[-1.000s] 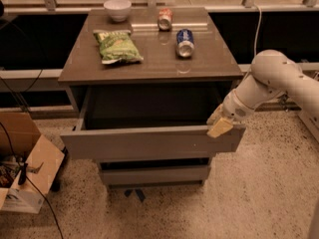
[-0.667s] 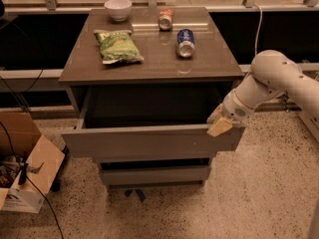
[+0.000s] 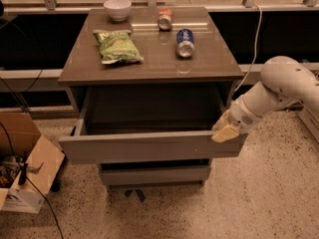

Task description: Open top drawer

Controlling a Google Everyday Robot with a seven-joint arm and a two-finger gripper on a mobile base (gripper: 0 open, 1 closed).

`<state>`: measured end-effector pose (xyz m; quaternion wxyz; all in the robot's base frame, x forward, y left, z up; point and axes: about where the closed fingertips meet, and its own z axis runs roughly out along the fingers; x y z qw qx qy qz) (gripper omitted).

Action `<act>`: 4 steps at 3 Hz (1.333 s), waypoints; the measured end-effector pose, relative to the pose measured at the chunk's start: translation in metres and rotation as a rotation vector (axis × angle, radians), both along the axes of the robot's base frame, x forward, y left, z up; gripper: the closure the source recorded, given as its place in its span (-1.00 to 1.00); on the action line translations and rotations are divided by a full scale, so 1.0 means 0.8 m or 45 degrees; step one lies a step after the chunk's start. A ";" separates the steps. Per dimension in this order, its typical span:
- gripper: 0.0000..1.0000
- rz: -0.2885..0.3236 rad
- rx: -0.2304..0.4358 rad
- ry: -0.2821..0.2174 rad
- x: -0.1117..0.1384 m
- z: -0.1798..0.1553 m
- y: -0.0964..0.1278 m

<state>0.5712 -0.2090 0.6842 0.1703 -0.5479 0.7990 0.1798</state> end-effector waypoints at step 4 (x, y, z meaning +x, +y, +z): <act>-0.62 0.062 0.067 0.181 -0.048 -0.034 0.004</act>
Offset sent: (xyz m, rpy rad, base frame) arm -0.0139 -0.0030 -0.0126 -0.0017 0.0635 0.0115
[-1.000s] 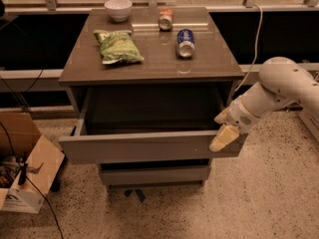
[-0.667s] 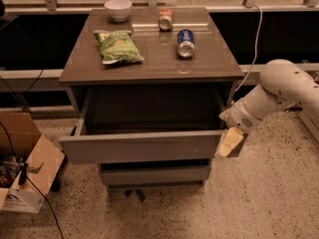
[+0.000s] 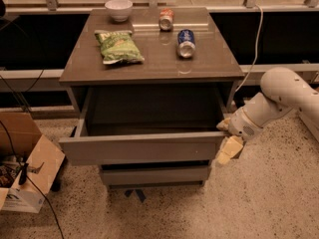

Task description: Open top drawer

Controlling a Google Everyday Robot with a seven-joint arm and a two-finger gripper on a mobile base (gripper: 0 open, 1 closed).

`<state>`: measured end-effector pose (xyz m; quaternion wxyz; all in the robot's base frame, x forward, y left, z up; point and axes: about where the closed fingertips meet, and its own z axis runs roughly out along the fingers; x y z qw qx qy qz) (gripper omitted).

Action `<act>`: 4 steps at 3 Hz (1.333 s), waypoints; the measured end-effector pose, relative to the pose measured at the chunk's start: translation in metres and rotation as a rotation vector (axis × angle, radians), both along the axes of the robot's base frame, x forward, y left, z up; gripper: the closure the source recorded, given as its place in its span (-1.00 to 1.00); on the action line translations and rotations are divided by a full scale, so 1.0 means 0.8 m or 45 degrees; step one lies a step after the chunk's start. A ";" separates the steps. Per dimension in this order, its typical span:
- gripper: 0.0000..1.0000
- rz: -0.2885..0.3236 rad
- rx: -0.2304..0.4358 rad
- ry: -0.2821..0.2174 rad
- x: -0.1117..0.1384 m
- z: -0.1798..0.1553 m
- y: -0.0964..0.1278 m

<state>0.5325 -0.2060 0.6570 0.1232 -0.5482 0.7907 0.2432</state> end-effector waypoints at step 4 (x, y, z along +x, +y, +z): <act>0.71 -0.027 0.002 0.011 -0.034 0.015 -0.008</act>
Offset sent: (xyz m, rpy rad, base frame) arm -0.0786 -0.0245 0.0256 0.0114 0.0797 -0.0331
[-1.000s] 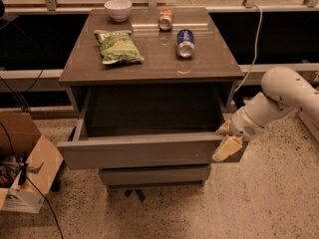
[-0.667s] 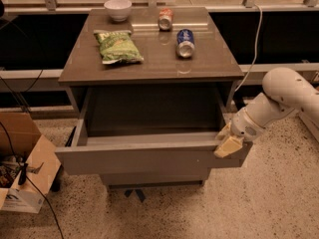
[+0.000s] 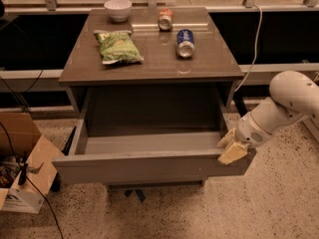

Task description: Open top drawer

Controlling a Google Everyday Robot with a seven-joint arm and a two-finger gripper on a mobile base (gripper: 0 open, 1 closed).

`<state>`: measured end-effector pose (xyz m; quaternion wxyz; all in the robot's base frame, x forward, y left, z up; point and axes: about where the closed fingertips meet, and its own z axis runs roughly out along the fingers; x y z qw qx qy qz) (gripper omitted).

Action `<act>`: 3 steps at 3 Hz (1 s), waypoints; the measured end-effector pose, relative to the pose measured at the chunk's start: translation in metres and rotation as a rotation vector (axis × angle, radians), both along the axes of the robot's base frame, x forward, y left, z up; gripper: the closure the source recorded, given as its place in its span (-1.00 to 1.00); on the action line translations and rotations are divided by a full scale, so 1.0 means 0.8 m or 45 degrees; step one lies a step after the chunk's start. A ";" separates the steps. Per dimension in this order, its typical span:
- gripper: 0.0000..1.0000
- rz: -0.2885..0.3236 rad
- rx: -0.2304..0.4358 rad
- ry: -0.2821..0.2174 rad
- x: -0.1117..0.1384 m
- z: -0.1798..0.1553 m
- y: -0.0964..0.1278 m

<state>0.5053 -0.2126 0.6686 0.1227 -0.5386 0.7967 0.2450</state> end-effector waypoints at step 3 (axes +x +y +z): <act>-0.70 -0.100 0.026 0.080 -0.068 -0.009 -0.017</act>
Offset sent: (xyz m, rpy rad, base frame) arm -0.1357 -0.0370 -0.0146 0.0361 0.1542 -0.1974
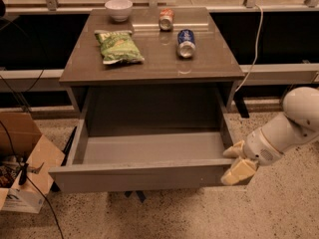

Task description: Open top drawer

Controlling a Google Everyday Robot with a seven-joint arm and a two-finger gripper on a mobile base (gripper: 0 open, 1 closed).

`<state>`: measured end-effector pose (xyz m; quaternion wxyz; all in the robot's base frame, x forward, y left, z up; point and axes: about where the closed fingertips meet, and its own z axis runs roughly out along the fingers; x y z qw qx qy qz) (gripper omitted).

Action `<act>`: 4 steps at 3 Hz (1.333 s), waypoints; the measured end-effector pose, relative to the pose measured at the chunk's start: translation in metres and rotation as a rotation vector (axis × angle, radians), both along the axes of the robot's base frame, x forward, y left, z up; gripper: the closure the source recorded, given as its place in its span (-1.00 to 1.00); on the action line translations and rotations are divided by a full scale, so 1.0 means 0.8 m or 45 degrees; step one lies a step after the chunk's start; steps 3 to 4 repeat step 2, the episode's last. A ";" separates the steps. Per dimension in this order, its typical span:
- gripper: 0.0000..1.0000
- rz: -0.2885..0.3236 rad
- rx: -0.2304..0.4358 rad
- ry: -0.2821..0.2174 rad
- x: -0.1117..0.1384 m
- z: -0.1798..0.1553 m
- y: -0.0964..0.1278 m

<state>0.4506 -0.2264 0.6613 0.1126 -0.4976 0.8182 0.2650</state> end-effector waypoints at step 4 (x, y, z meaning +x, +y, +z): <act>-1.00 -0.016 0.004 0.015 -0.008 0.004 0.016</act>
Offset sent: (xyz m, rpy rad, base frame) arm -0.0072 0.0010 -0.0018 0.0033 0.0119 -0.0124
